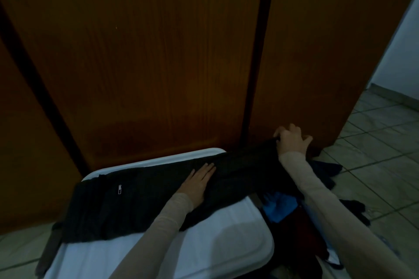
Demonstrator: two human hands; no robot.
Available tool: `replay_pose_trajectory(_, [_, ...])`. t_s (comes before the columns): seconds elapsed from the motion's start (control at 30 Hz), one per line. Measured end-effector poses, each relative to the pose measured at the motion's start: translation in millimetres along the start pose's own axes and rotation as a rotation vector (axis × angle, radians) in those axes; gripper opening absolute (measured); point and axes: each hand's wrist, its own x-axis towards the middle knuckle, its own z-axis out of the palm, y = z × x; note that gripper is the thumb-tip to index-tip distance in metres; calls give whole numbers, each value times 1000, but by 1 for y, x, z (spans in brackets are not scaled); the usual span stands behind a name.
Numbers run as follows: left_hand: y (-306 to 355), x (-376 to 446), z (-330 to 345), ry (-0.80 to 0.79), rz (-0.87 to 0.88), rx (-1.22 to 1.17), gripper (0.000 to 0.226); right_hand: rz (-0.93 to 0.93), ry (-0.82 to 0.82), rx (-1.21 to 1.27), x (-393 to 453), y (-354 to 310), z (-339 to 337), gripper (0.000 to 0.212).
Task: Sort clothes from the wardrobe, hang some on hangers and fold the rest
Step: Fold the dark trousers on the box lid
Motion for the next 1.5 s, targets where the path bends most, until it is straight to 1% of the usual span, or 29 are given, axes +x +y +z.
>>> replay_pose_trajectory(0.07, [-4, -1, 3, 9, -27, 9, 69, -11, 18, -33, -7, -11, 14, 50])
replay_pose_trajectory(0.1, [-7, -2, 5, 15, -46, 4, 64, -22, -18, 13, -12, -18, 23, 53])
replay_pose_trajectory(0.13, [-10, -3, 6, 23, -63, 4, 60, -39, -76, 101, -18, -25, 33, 49])
replay_pose_trajectory(0.2, [-14, -5, 9, 39, -94, 41, 55, -64, -255, 293, -37, -43, 50, 43])
replay_pose_trajectory(0.23, [-16, -7, 11, 47, -110, 67, 54, -90, -344, 323, -46, -51, 60, 46])
replay_pose_trajectory(0.27, [-19, -7, 13, 50, -123, 87, 53, -121, -409, 291, -54, -58, 69, 52])
replay_pose_trajectory(0.3, [-22, -8, 15, 49, -135, 100, 53, -156, -433, 227, -60, -62, 76, 58])
replay_pose_trajectory(0.33, [-26, -10, 16, 45, -143, 107, 56, -192, -417, 152, -65, -65, 82, 63])
replay_pose_trajectory(0.37, [-31, -12, 18, 53, -144, 90, 70, -232, -384, 79, -68, -68, 85, 66])
replay_pose_trajectory(0.4, [-36, -16, 19, 71, -145, 62, 93, -275, -359, 14, -70, -70, 87, 68])
replay_pose_trajectory(0.43, [-42, -21, 19, 75, -159, 40, 110, -317, -357, -38, -72, -73, 88, 70])
replay_pose_trajectory(0.47, [-48, -26, 20, 83, -176, 32, 113, -356, -375, -81, -75, -77, 88, 70])
replay_pose_trajectory(0.53, [-58, -39, 20, 100, -217, 45, 103, -445, -420, -160, -84, -91, 90, 68])
replay_pose_trajectory(0.63, [-72, -61, 17, 100, -269, 52, 119, -509, -473, -146, -103, -114, 97, 70])
replay_pose_trajectory(0.73, [-86, -84, 15, 102, -317, 58, 123, -538, -515, -99, -118, -133, 102, 73])
replay_pose_trajectory(0.93, [-104, -126, 8, 105, -389, 44, 132, -607, -575, -108, -141, -156, 92, 76])
replay_pose_trajectory(1.07, [-105, -149, 2, 47, -386, 74, 139, -654, -600, -101, -158, -171, 87, 81])
replay_pose_trajectory(1.17, [-107, -167, -6, -27, -341, 114, 142, -708, -622, -104, -171, -179, 83, 76])
replay_pose_trajectory(1.27, [-110, -185, -14, -65, -311, 191, 142, -748, -634, -79, -187, -187, 80, 73])
replay_pose_trajectory(1.3, [-112, -190, -16, -76, -308, 218, 143, -753, -644, -66, -191, -189, 80, 77])
replay_pose_trajectory(1.33, [-113, -195, -18, -85, -304, 236, 143, -767, -654, -42, -194, -191, 80, 89])
replay_pose_trajectory(1.37, [-112, -200, -20, -95, -302, 241, 141, -785, -663, -12, -196, -192, 80, 105])
replay_pose_trajectory(1.4, [-111, -204, -23, -111, -304, 237, 133, -801, -686, 6, -196, -191, 79, 116])
replay_pose_trajectory(1.47, [-108, -211, -28, -134, -314, 246, 100, -843, -727, 27, -195, -185, 75, 115])
replay_pose_trajectory(1.5, [-106, -215, -31, -145, -317, 240, 90, -864, -744, 32, -193, -180, 74, 119])
